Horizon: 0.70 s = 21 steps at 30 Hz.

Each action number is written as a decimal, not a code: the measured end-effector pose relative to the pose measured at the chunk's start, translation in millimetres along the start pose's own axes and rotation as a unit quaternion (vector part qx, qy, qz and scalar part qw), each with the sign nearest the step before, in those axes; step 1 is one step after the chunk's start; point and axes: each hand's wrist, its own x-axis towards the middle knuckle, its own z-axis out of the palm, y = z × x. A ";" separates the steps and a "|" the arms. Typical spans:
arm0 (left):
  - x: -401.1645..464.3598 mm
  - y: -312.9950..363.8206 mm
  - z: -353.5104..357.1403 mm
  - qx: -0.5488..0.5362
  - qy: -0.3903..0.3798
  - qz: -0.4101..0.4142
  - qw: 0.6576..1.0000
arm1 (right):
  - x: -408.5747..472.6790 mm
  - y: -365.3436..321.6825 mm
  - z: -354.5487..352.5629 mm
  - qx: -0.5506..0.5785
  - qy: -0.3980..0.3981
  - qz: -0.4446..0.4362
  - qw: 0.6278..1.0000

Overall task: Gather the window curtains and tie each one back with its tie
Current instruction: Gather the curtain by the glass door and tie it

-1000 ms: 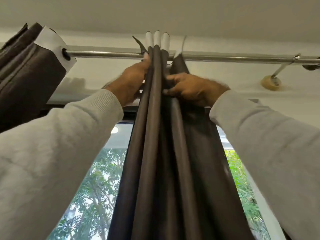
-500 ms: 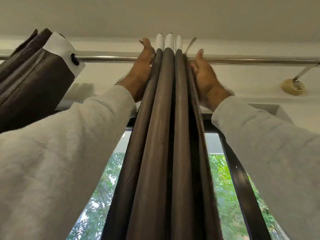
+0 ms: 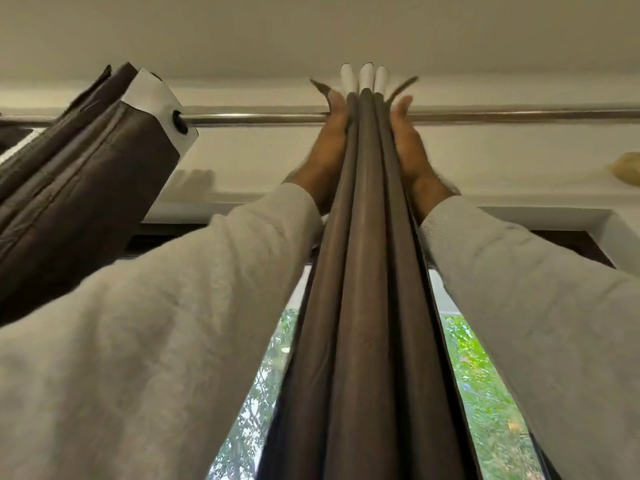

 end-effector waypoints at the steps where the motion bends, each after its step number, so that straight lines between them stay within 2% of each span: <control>1: -1.8 -1.5 3.3 0.008 0.005 0.006 1.000 | -0.7 2.2 0.1 0.016 -0.016 0.005 1.000; 3: 2.9 -3.9 -8.0 0.034 0.057 0.002 0.998 | -1.7 5.3 -6.6 -0.002 0.049 0.009 0.999; 5: 11.3 -4.8 -30.5 0.057 0.125 -0.011 0.991 | 8.8 10.8 -24.7 0.009 0.164 -0.013 0.986; 7: 12.7 -2.6 -41.0 0.060 0.156 0.022 0.986 | 11.4 8.1 -31.9 0.000 0.228 -0.035 0.973; 9: 4.6 0.1 -35.0 0.148 0.151 0.055 0.976 | 3.5 5.4 -27.1 -0.030 0.178 -0.050 0.982; 11: -4.1 -6.5 -29.0 0.200 0.094 0.065 0.973 | -9.4 7.5 -15.9 -0.074 0.058 -0.041 0.995; 13: -17.7 -10.4 -26.4 0.165 0.031 0.061 0.984 | -23.0 10.8 -10.8 -0.059 -0.049 -0.041 0.996; 16: -45.3 -12.2 -37.8 0.150 -0.033 0.075 0.985 | -47.6 14.9 -21.6 -0.059 -0.112 -0.047 0.991; 19: -76.5 -10.1 -64.5 0.155 -0.156 0.005 0.976 | -83.2 28.3 -45.0 -0.065 -0.225 0.009 0.972; 21: -88.5 -6.6 -92.9 0.198 -0.231 -0.080 0.949 | -102.7 29.5 -64.4 -0.127 -0.327 0.065 0.934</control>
